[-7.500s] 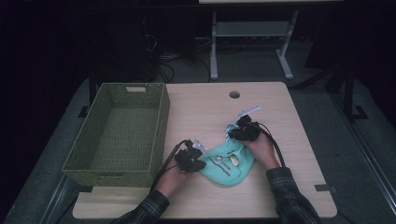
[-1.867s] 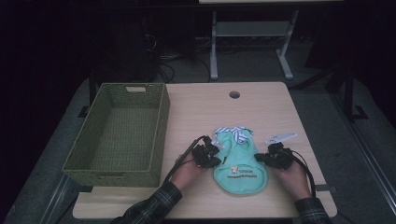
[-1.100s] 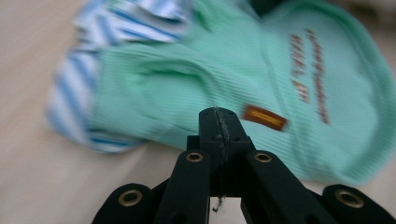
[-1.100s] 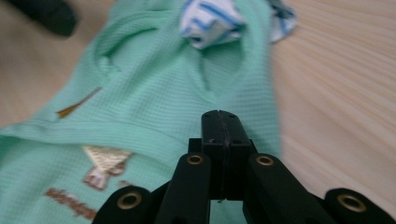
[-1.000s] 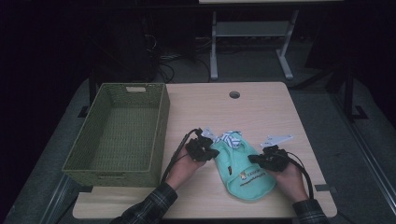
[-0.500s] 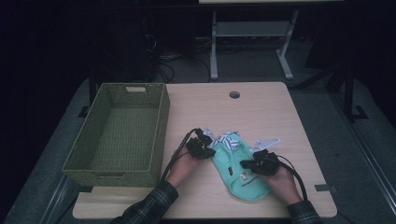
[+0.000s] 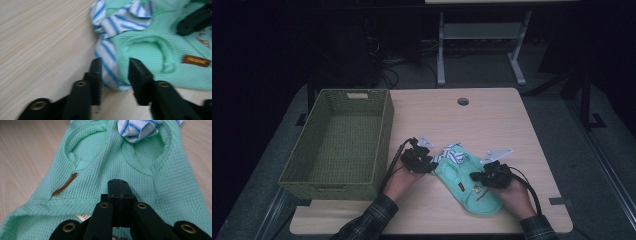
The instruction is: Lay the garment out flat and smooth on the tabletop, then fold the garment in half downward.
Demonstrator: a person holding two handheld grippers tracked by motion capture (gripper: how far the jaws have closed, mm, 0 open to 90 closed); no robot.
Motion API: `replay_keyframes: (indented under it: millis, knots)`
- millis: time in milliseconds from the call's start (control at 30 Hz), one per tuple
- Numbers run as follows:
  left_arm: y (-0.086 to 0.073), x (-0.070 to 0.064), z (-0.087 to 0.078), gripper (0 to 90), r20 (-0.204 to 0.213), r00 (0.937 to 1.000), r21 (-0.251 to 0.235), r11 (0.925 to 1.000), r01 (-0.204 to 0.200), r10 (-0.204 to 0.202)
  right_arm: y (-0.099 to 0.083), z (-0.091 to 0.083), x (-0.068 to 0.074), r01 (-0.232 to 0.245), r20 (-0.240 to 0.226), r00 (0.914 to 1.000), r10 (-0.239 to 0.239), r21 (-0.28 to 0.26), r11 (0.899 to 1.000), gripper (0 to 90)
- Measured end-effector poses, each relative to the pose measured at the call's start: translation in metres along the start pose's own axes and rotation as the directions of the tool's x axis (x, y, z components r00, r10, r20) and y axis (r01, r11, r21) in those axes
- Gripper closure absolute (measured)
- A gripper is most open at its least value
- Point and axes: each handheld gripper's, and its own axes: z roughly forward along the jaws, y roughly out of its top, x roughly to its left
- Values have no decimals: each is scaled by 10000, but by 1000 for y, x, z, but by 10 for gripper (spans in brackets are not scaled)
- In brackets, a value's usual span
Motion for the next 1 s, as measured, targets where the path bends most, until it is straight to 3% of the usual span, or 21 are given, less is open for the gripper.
replay_keyframes:
  millis: [33, 100, 233, 333, 467, 600, 767, 1000]
  knots:
    - [-1, 1, 3, 541, 16, 10000, 37, 10000, 92, -92, 0, 0, -1, -6, -32, 10000, 6, -13, 10000, 895]
    - [-2, 4, 9, 492, 126, 9997, 30, 9997, 222, -223, 0, 0, -1, 1, -42, 10000, -1, 29, 10000, 895]
    - [-2, 3, 20, 455, 78, 9998, 233, 9996, 185, -187, 0, 0, -1, 5, -31, 10000, -5, -13, 10000, 895]
    - [-2, -1, 23, 490, -105, 9999, 317, 9994, -127, 131, 0, 0, 0, 29, -21, 10000, -29, -2, 10000, 895]
    - [-1, -5, 23, 652, -184, 9981, 421, 9974, -578, 586, 0, 0, 0, 59, -4, 10000, -59, 9, 10000, 894]
    - [1, -5, 24, 745, 102, 9986, 475, 9975, -525, 520, 0, 0, 0, 63, 6, 10000, -63, 6, 10000, 895]
    - [3, -6, 24, 799, 121, 9982, 518, 9969, -588, 582, 0, 0, 0, 78, 30, 10000, -78, 13, 10000, 894]
    - [11, -2, 11, 807, 207, 9990, -165, 9991, -400, 403, 0, 0, 0, 41, -14, 10000, -41, 69, 10000, 894]
